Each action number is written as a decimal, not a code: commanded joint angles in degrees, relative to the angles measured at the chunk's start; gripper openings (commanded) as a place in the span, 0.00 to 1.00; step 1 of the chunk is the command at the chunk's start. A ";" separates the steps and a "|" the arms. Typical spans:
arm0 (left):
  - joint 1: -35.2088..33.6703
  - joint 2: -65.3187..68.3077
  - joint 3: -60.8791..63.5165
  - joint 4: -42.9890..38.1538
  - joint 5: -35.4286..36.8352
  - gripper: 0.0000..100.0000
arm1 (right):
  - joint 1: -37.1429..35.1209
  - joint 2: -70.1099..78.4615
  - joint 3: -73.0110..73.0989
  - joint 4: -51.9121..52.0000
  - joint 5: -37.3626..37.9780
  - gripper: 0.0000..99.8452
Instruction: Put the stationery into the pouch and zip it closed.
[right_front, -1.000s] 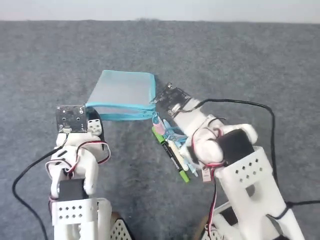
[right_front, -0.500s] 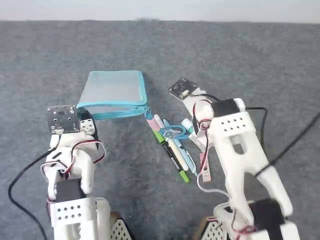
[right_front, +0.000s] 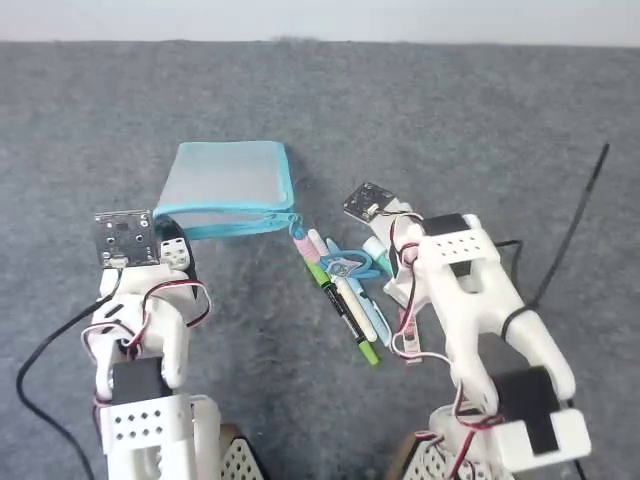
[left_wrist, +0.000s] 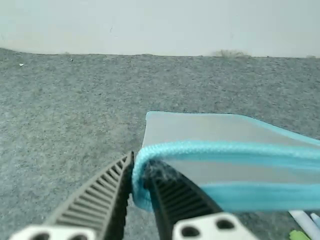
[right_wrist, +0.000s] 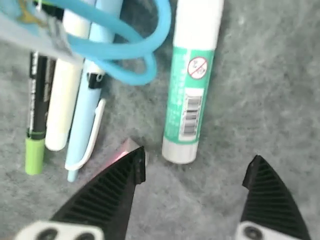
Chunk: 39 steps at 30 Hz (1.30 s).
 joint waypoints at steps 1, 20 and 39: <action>-0.44 -0.70 -1.10 -2.20 0.88 0.01 | -0.57 1.01 -0.35 -3.03 0.18 0.31; -0.35 -0.70 -0.48 -2.46 1.05 0.01 | -0.40 5.05 -2.11 -4.88 -6.68 0.11; 6.68 -0.70 2.59 -4.13 1.14 0.01 | -0.92 -30.99 -12.66 26.33 -9.85 0.01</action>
